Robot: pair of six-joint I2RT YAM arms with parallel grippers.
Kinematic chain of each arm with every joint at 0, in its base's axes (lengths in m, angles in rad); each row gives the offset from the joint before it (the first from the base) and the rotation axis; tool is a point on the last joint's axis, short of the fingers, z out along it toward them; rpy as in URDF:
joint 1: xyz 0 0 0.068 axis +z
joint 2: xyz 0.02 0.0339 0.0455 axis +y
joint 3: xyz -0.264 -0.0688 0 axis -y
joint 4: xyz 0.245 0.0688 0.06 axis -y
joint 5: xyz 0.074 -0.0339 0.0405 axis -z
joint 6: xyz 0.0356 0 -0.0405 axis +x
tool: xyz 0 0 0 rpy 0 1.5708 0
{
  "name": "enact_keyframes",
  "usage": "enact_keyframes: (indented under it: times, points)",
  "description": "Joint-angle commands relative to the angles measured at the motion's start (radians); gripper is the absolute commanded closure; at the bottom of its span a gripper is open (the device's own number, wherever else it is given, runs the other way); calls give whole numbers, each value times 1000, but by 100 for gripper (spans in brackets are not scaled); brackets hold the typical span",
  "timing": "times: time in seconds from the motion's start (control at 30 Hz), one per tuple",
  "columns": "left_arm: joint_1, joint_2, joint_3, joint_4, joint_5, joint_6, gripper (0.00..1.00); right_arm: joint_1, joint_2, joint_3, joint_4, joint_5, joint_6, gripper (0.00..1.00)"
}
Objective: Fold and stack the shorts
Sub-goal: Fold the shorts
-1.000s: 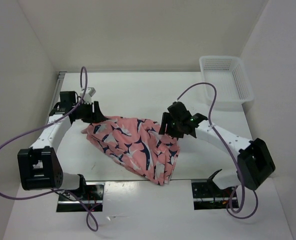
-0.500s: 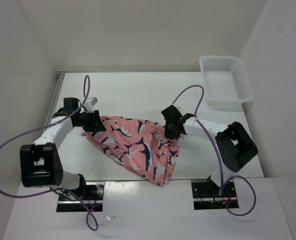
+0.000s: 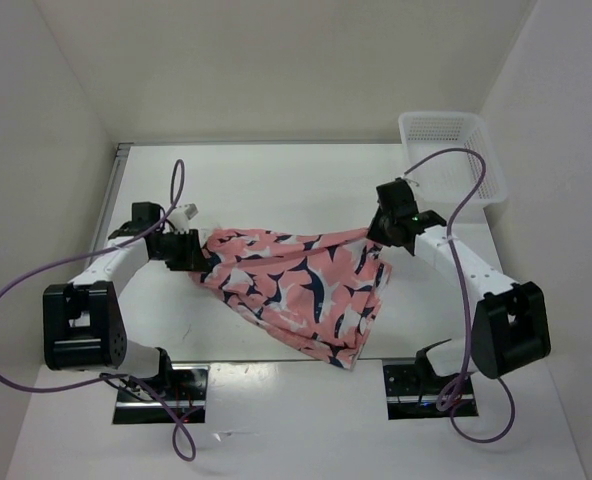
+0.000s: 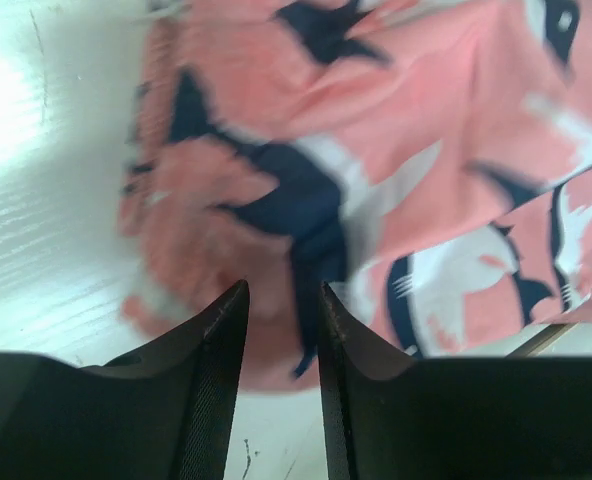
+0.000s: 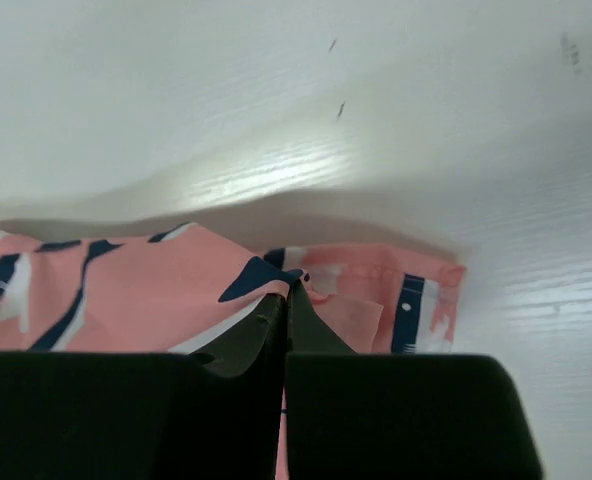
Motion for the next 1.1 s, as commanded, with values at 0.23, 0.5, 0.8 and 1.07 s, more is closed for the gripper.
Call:
enact_keyframes:
  times: [0.23,0.5,0.8,1.07]
  points:
    - [2,22,136,20,100,5,49,-80,113,106,-11,-40,-64,23]
    - [2,22,167,0,16,5,43,-91,-120,60,-127,-107,-36,41]
    - [-56,230,245,106,-180,5,23,-79,-114,-32,-180,-256,110,15]
    - [-124,322,211,181,-88,5,30,-108,-142,-233,-85,-294,277,5]
